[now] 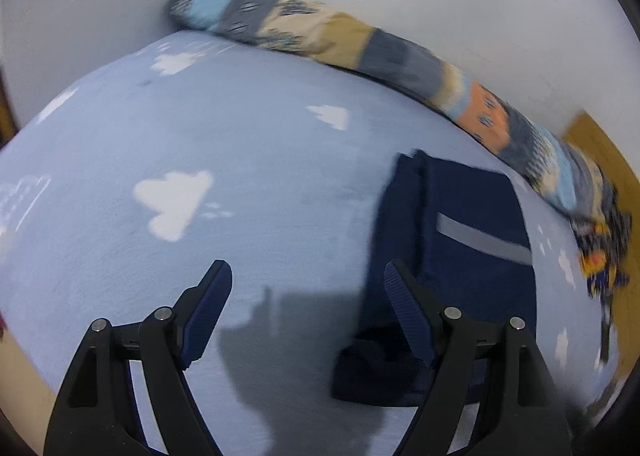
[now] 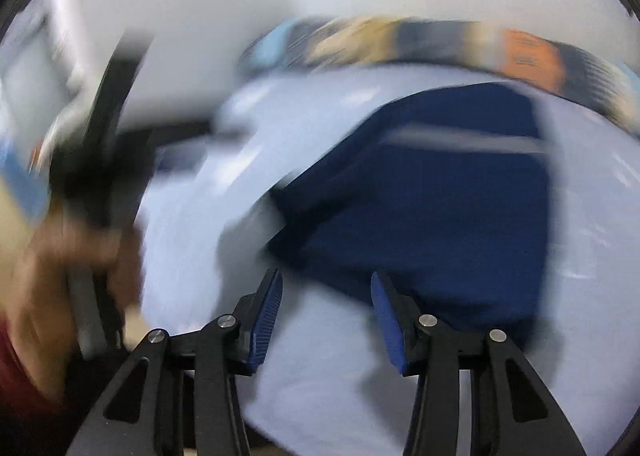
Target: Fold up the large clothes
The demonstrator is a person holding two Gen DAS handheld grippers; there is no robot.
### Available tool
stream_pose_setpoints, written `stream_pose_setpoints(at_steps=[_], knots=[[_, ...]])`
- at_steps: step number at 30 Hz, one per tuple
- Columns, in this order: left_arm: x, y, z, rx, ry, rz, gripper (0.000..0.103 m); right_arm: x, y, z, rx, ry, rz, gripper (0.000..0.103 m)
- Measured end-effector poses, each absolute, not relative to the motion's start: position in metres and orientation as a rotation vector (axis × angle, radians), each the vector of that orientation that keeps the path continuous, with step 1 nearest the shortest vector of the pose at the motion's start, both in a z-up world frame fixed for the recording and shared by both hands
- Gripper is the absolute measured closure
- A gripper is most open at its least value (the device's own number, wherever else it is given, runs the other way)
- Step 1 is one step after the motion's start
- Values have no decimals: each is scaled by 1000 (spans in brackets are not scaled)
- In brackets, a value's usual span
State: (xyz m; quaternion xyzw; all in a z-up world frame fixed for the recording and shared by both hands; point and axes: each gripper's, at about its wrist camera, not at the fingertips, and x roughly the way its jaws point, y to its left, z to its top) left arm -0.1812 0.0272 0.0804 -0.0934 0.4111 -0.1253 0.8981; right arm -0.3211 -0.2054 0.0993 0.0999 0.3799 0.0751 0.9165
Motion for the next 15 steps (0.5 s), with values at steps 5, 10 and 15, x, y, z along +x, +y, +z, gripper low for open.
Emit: stream_pose_setpoints(at_steps=[5, 10, 15], knots=[[-188, -21, 75, -63, 847, -365, 24, -319, -284, 115, 239, 749, -82, 80], [-188, -52, 56, 5, 907, -393, 24, -303, -290, 81, 273, 815, -52, 88], [-188, -63, 49, 41, 924, -368, 24, -293, -269, 27, 185, 946, -51, 88]])
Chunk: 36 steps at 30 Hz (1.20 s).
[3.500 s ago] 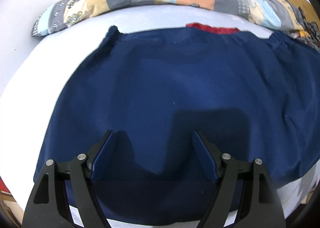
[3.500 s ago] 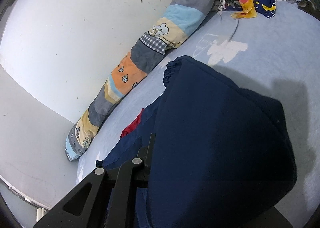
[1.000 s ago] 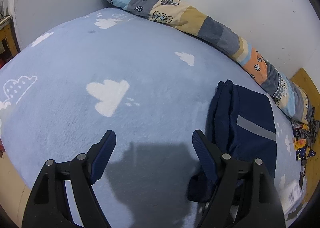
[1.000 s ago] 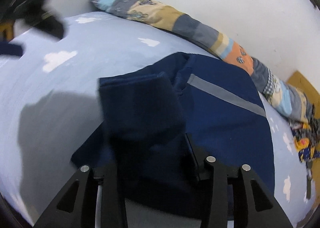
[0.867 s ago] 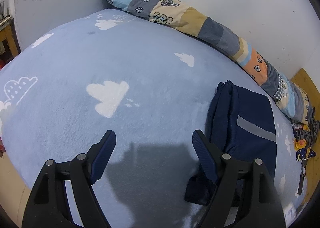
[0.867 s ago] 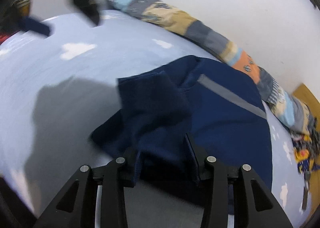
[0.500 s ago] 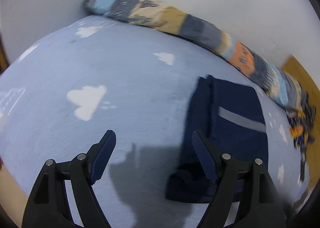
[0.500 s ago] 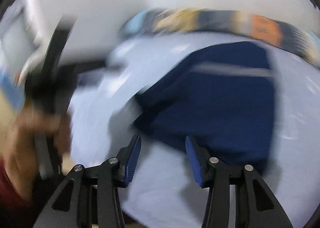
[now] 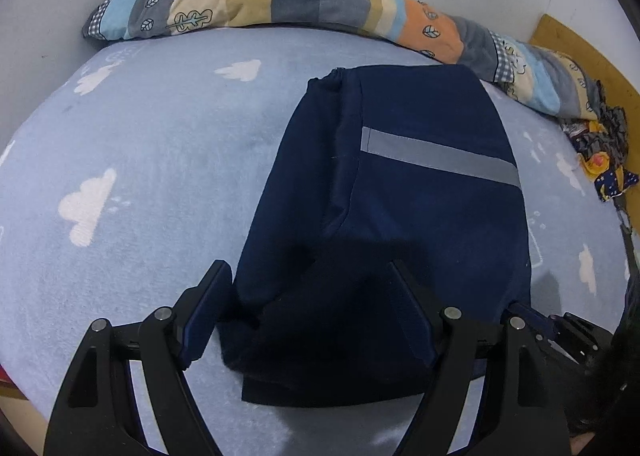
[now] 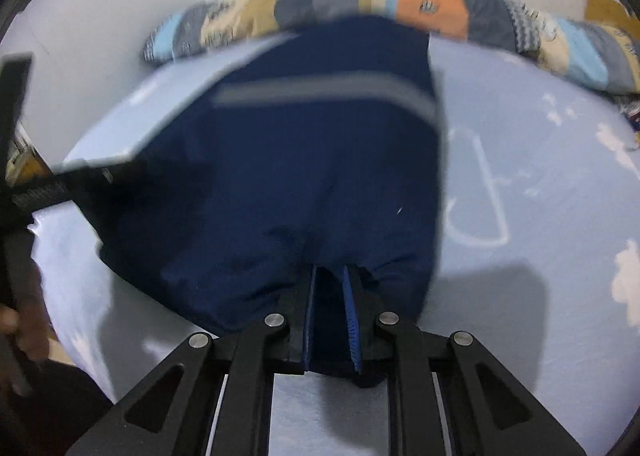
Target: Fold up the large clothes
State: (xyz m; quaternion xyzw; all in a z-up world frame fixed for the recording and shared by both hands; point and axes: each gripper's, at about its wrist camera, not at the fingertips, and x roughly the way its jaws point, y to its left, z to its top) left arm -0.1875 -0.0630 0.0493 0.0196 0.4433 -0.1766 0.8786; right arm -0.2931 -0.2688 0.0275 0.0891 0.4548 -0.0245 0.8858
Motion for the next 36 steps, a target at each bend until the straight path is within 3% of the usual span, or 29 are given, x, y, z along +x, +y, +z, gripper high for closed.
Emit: stream_pose_setpoints(at_steps=[3, 6, 12, 18, 23, 26, 31, 36], knots=[[-189, -65, 52, 35, 917, -370, 24, -285, -282, 37, 283, 996, -22, 87], [-191, -72, 54, 41, 905, -376, 24, -285, -309, 78, 403, 881, 4, 87], [-191, -85, 51, 76, 906, -406, 24, -215, -347, 128, 290, 801, -126, 84], [-188, -90, 41, 117, 939, -380, 24, -107, -348, 110, 247, 853, -196, 85], [-188, -98, 32, 176, 959, -359, 24, -61, -344, 55, 237, 1049, -239, 84], [-188, -101, 32, 190, 959, -359, 24, -58, -338, 41, 175, 1086, -228, 84], [-189, -95, 40, 129, 959, -376, 24, -97, -327, 86, 221, 1002, -151, 82], [-195, -94, 51, 105, 919, -388, 24, -159, -281, 94, 221, 1015, -109, 81]])
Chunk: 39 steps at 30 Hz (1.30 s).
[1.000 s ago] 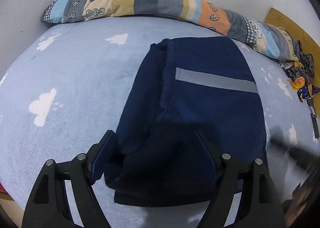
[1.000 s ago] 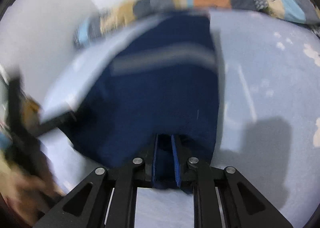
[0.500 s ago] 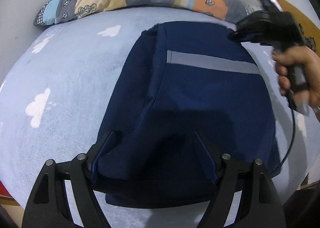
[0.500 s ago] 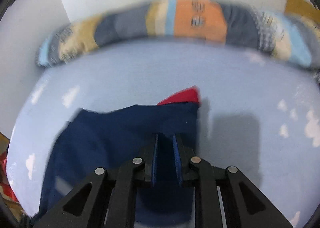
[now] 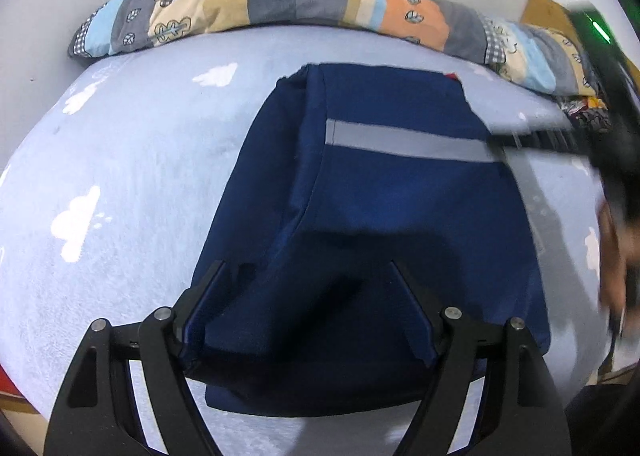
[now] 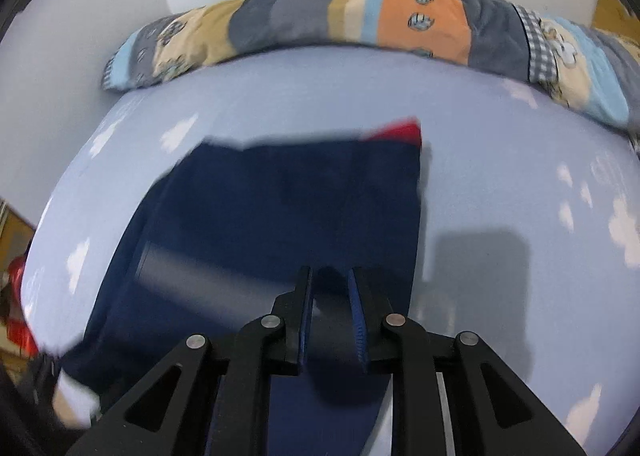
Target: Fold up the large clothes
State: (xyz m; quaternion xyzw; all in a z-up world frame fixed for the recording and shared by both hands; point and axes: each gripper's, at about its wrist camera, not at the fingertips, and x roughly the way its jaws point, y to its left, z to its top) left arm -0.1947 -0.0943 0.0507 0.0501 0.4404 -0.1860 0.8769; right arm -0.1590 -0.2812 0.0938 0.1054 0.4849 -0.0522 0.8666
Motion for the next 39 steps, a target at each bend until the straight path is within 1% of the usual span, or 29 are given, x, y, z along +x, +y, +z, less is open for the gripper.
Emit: stream_pose_setpoints(at_steps=[5, 9, 11, 13, 17, 22, 26, 31, 39], knots=[[-194, -99, 45, 142, 912, -382, 23, -225, -239, 92, 257, 1024, -53, 81], [-182, -99, 18, 147, 1020, -364, 21, -248, -224, 65, 235, 1045, -76, 81], [-178, -97, 14, 122, 1036, -361, 20, -246, -222, 47, 213, 1067, -71, 81], [-178, -99, 16, 129, 1033, -353, 20, -246, -221, 48, 208, 1062, -68, 81], [-183, -100, 27, 119, 999, -345, 20, -254, -221, 66, 225, 1030, -57, 79], [-194, -109, 45, 162, 880, -358, 20, -272, -203, 94, 156, 967, -21, 79], [-192, -118, 36, 211, 892, -345, 20, -271, -199, 79, 191, 1042, -3, 79], [-194, -121, 26, 272, 915, -326, 20, -265, -194, 61, 143, 1079, 1, 79], [-199, -122, 26, 280, 906, -320, 20, -261, -193, 60, 150, 1086, -3, 79]])
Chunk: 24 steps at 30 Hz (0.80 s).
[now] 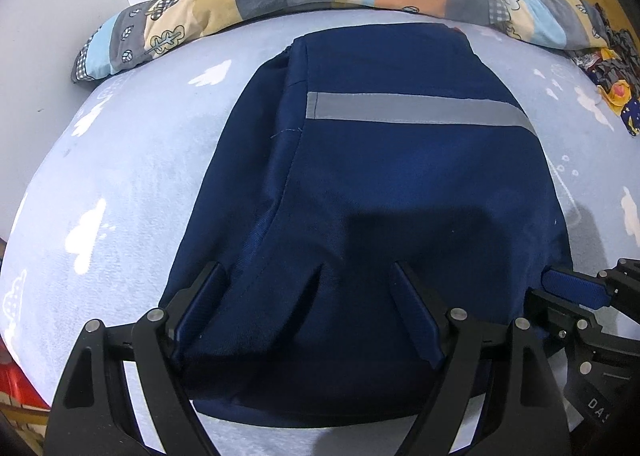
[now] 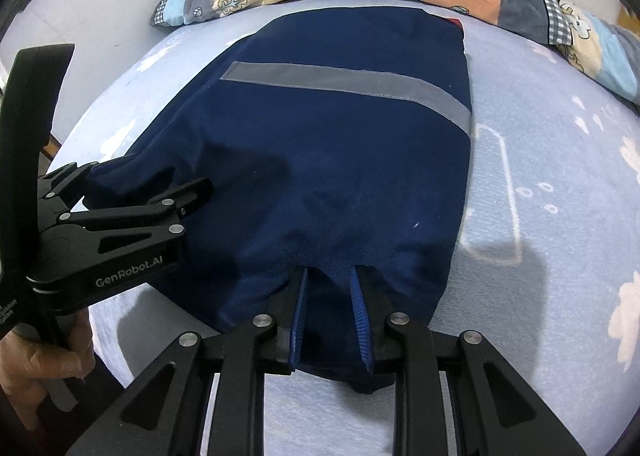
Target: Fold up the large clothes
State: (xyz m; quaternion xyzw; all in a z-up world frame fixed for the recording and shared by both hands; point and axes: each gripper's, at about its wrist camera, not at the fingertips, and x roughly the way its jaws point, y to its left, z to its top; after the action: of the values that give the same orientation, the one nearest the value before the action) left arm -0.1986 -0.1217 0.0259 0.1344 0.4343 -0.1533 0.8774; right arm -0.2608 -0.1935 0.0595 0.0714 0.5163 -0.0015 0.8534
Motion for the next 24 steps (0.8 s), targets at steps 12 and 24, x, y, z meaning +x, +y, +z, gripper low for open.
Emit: stream_pose_setpoints(at_steps=[12, 24], knots=[[-199, -126, 39, 245, 855, -334, 20, -269, -215, 91, 174, 980, -48, 75], [-201, -140, 38, 294, 834, -341, 20, -258, -217, 87, 214, 1006, -46, 75]])
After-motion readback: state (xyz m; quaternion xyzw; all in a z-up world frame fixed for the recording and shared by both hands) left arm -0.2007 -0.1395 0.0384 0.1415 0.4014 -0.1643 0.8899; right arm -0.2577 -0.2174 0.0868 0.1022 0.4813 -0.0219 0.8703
